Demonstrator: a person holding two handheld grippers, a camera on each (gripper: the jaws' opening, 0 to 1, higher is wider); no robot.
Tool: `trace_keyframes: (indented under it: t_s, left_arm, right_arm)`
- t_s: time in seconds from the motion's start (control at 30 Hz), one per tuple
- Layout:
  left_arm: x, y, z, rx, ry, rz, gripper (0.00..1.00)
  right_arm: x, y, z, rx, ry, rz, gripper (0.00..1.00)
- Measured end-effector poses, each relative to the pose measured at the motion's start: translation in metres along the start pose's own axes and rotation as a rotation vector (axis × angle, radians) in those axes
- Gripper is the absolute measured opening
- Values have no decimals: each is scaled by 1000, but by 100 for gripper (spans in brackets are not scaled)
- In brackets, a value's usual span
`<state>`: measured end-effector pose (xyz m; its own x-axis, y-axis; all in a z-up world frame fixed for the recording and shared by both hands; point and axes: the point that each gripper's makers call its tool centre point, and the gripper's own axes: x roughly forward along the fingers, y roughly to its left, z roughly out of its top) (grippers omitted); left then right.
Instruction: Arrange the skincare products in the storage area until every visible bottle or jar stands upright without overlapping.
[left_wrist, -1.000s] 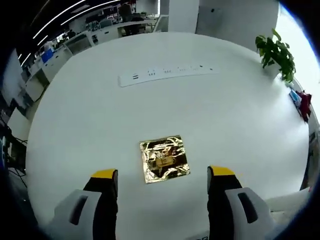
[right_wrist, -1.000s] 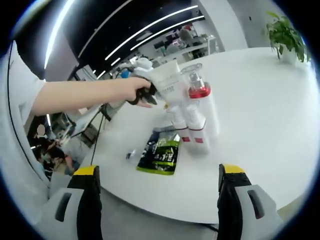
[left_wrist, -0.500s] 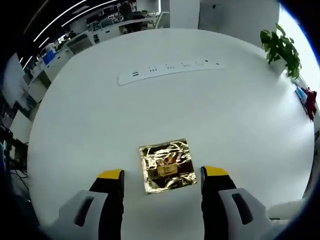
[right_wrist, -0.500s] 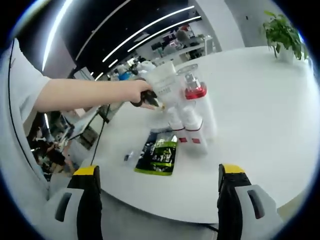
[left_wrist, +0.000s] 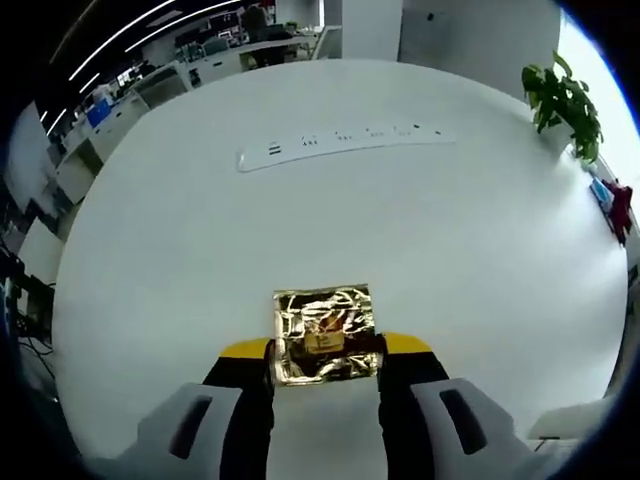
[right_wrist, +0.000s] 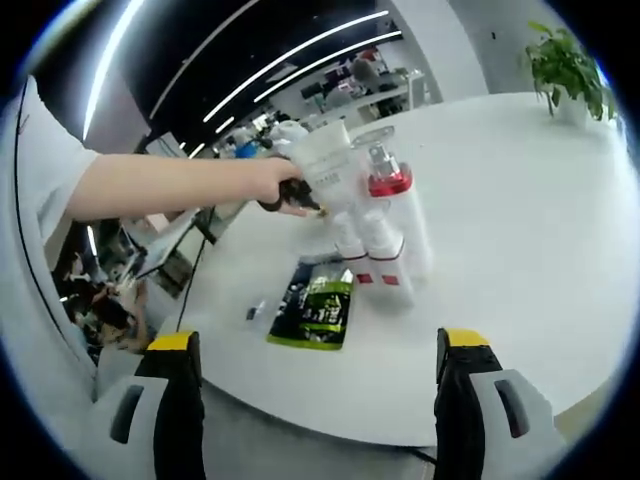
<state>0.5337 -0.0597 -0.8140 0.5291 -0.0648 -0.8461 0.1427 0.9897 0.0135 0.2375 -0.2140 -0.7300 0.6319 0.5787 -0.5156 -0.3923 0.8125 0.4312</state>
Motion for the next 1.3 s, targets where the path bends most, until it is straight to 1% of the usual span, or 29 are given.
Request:
trace_keyframes:
  t_s: [0.23, 0.37, 0.53, 0.87, 1.1, 1.2, 1.3]
  left_arm:
    - [-4, 0, 0, 2, -2, -3, 33]
    - [-8, 3, -2, -1, -2, 0, 32]
    - [-13, 11, -7, -10, 2, 9, 32]
    - [-32, 26, -18, -40, -5, 20, 32]
    - [-49, 37, -36, -66, 0, 30, 32]
    - [-57, 43, -47, -73, 2, 40, 32]
    - [-65, 50, -61, -81, 11, 53, 32]
  right_arm:
    - [0, 0, 0, -3, 1, -1, 97]
    - [0, 0, 0, -7, 3, 0, 97]
    - [1, 1, 0, -15, 5, 4, 97]
    - [1, 3, 1, -37, 0, 13, 97]
    - [0, 4, 2, -52, -2, 15, 97]
    - [0, 4, 3, -55, -12, 16, 97]
    - [0, 6, 3, -66, -13, 23, 97]
